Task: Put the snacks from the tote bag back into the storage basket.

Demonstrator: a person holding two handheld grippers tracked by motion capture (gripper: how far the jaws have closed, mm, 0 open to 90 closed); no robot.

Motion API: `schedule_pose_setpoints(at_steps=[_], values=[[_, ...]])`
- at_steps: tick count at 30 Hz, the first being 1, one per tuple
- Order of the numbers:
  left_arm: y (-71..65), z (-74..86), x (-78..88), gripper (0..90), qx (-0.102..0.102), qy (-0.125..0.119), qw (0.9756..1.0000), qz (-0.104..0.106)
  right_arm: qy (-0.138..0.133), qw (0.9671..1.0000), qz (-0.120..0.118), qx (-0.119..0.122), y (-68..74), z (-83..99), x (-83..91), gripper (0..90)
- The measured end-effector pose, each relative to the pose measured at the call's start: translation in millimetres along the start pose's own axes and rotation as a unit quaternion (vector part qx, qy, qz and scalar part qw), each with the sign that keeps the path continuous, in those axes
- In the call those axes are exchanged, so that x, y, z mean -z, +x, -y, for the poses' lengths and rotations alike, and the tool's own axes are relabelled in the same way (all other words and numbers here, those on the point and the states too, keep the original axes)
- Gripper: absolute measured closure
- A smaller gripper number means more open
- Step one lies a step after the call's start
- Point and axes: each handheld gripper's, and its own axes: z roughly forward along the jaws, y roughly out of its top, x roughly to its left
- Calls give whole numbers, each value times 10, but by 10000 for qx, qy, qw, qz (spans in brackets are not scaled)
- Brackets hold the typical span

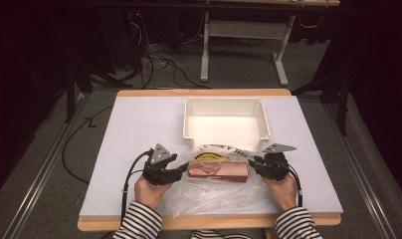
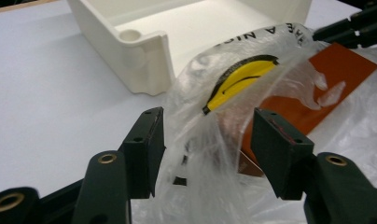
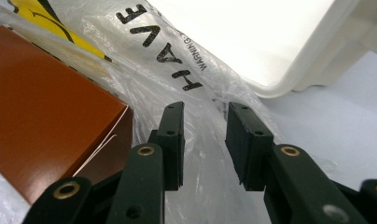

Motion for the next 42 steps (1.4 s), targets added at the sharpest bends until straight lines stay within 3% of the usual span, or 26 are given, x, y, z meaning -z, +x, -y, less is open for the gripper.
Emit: schedule_pose_setpoints(at_steps=[3,6,8,13,18,25,28,29,31,35,38,42], values=[[20,4,-97,535,-2,107,9999,-134,17,10000,18,-4,11,4,-37,677],[68,1,-168,780,-10,-37,9999,-143,54,10000,17,-15,4,11,-53,688],[87,-17,-205,886,16,1,9998,-187,76,10000,3,-10,-2,11,-49,705],[168,-42,-385,900,158,295,9985,-431,148,9999,28,26,-2,15,-82,744],[234,66,-592,900,157,829,9946,-603,239,9996,68,96,-11,39,-110,788],[174,170,-529,900,-113,1048,9930,-528,281,9995,70,155,-20,75,-97,798],[170,189,-482,900,-86,1021,9938,-427,282,9995,61,142,-28,78,-92,793],[165,191,-460,897,-79,957,9945,-416,283,9995,71,146,-25,77,-91,788],[159,175,-339,806,41,647,9972,-362,283,9994,93,146,-20,78,-86,772],[90,110,-44,633,79,180,9991,-373,277,9995,87,151,-16,78,-78,756],[-9,73,115,533,9,31,9997,-245,293,9994,85,161,-9,76,-88,752],[-151,103,158,408,-168,183,9996,-155,284,9994,86,173,-4,77,-93,748]])
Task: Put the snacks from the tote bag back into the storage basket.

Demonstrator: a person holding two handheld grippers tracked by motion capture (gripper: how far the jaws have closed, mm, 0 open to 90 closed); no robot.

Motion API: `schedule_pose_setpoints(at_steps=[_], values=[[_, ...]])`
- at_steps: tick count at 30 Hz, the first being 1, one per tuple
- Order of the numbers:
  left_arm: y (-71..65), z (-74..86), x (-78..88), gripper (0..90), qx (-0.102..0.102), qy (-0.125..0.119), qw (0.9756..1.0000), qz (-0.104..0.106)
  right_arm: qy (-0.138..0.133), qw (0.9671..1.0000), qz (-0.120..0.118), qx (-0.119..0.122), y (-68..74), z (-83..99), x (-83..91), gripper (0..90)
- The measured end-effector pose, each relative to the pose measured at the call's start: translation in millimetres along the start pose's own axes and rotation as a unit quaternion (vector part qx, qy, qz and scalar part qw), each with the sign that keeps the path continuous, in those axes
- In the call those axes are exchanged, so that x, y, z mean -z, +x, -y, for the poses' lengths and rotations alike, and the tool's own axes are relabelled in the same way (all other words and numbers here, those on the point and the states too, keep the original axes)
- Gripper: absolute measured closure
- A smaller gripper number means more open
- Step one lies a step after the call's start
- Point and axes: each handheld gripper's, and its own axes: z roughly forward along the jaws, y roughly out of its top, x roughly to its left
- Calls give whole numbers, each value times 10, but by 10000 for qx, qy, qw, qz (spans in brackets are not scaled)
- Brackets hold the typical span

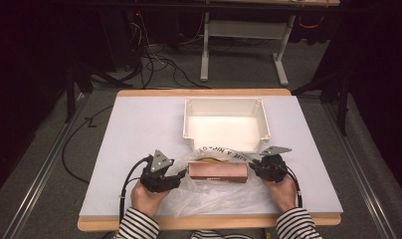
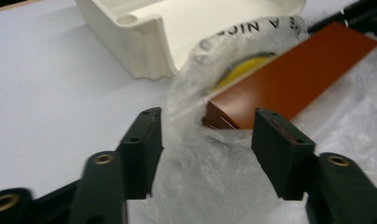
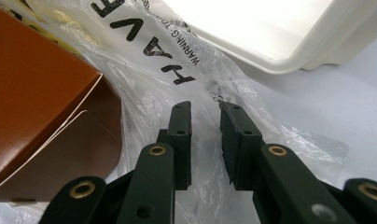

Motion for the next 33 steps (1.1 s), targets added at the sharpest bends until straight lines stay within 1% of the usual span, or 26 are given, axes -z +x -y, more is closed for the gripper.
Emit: schedule_pose_setpoints(at_steps=[3,4,5,6,7,8,10,11,12,13,14,15,16,17,18,19,21,22,24,25,26,28,30,33], values=[[-49,73,-43,394,-88,209,9997,-1,3,10000,-9,3,-3,3,2,745],[-48,93,-57,430,-104,271,9996,-23,5,10000,-9,5,-1,3,2,745],[-38,125,-78,478,-102,394,9992,-32,5,10000,-9,16,-1,2,2,745],[-30,143,-91,591,-93,463,9989,15,4,10000,-5,20,-1,2,1,745],[-19,164,-101,643,-94,528,9985,112,5,10000,-7,23,-1,2,1,745],[-15,185,-106,710,-133,570,9982,156,4,10000,-8,22,-1,3,2,745],[-7,220,-122,845,-254,708,9971,70,1,10000,-2,34,-1,4,1,746],[9,240,-147,890,-293,792,9964,-9,10,10000,9,51,0,2,1,746],[36,264,-189,900,-303,945,9950,-126,10,10000,10,79,1,2,0,747],[84,301,-252,900,-276,1127,9930,-219,14,10000,14,77,4,2,0,747],[112,327,-280,900,-245,1172,9925,-231,11,10000,18,94,3,3,0,746],[147,340,-272,900,-137,1099,9937,-198,11,9999,25,104,3,4,1,746],[162,336,-257,900,-104,1110,9933,-298,13,9999,37,111,1,6,3,744],[161,334,-243,900,-105,1087,9936,-304,9,9999,47,110,-4,8,6,734],[149,329,-213,900,-95,1003,9945,-286,14,9999,54,91,-2,8,10,718],[128,317,-170,896,-108,862,9959,-257,-5,9999,69,94,2,8,22,694],[101,265,-75,737,9,513,9986,-133,-134,9999,46,50,25,9,78,656],[86,229,-30,675,57,338,9993,-122,-208,9998,24,13,37,10,117,646],[62,148,26,582,107,102,9998,-94,-330,9995,-12,-24,64,13,196,633],[52,109,34,552,122,55,9999,-90,-371,9993,-10,-1,80,17,232,628],[39,80,23,533,136,32,9998,-109,-397,9992,-13,22,97,22,268,625],[27,54,-38,521,193,119,9996,-193,-436,9990,-41,48,125,44,339,620],[42,72,-128,522,365,243,9987,-242,-500,9987,-46,40,145,77,408,618],[62,156,-262,521,632,435,9968,-212,-500,9987,-95,-8,163,146,474,609]])
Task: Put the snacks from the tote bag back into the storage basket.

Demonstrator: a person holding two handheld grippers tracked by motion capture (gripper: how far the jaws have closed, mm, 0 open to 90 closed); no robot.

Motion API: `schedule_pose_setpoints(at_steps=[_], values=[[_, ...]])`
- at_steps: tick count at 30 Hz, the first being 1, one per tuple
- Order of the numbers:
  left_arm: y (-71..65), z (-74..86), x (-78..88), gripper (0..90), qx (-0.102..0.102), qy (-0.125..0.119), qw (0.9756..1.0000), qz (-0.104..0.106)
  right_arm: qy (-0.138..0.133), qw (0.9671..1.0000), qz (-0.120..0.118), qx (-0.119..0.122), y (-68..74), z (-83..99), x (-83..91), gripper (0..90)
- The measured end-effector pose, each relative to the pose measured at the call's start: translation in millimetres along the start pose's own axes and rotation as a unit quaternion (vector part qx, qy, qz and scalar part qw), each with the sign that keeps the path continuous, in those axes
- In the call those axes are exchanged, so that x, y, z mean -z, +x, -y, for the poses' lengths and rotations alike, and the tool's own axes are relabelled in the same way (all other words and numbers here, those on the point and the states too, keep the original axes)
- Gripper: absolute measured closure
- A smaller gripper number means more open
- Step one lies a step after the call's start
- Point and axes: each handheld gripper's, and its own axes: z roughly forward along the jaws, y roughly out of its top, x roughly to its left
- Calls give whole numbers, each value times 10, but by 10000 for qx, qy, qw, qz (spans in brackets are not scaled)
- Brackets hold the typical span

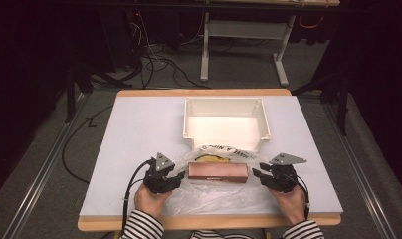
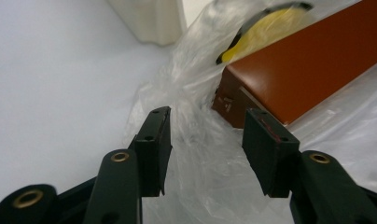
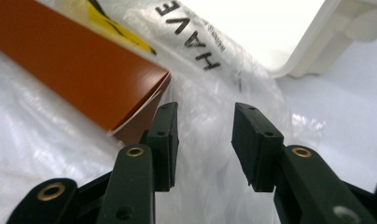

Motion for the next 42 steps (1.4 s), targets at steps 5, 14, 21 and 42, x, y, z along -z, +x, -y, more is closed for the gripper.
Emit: schedule_pose_setpoints(at_steps=[5,14,21,42], values=[[-23,93,-154,481,58,302,9995,-24,188,9998,-88,75,57,104,-21,569],[-90,108,-192,509,-466,409,9980,-144,412,9984,11,382,91,234,-175,574],[-59,64,-208,878,-806,431,9958,-79,406,9959,353,724,-59,266,-120,847],[118,-342,114,395,-236,-375,9990,-87,-396,9990,188,119,-146,-156,173,482]])
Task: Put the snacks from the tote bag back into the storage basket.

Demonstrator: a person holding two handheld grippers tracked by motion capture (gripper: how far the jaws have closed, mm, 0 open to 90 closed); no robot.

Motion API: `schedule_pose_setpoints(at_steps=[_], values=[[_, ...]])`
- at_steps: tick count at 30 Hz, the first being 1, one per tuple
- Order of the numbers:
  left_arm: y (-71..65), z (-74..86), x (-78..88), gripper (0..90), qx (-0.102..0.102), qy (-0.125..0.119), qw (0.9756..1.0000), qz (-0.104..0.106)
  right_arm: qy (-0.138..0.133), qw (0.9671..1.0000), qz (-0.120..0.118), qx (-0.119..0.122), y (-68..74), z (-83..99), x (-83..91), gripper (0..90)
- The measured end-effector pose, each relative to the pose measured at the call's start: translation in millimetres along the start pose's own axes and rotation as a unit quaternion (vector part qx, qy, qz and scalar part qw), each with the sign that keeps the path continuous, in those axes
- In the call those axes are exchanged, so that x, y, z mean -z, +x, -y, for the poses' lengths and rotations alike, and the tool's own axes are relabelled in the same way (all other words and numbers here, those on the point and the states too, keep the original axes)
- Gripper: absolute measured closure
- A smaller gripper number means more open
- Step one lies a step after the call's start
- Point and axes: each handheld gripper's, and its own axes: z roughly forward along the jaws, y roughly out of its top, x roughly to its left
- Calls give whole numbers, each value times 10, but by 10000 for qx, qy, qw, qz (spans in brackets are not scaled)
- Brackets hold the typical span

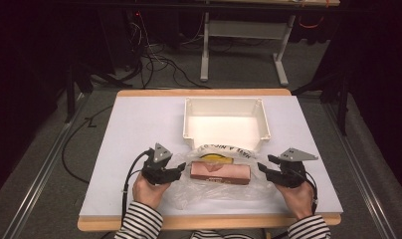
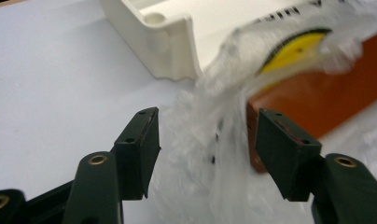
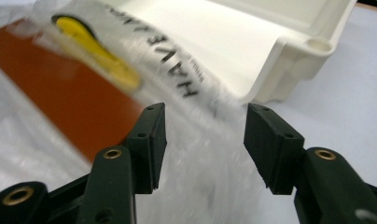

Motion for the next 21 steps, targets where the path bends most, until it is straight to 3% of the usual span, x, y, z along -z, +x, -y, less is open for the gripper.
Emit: schedule_pose_setpoints(at_steps=[2,7,11,17,21], values=[[61,-45,-102,387,220,53,9997,59,66,9999,-28,-152,-47,-54,-79,468],[156,-34,-391,404,505,326,9981,99,273,9991,-64,-307,-109,-81,-306,460],[184,32,-526,529,617,511,9964,260,408,9982,-177,-399,-146,-57,-432,550],[173,121,-598,819,412,791,9951,428,650,9966,-412,-292,-165,31,-530,848],[126,136,-577,896,142,835,9962,209,706,9965,-415,-178,-151,75,-542,900]])
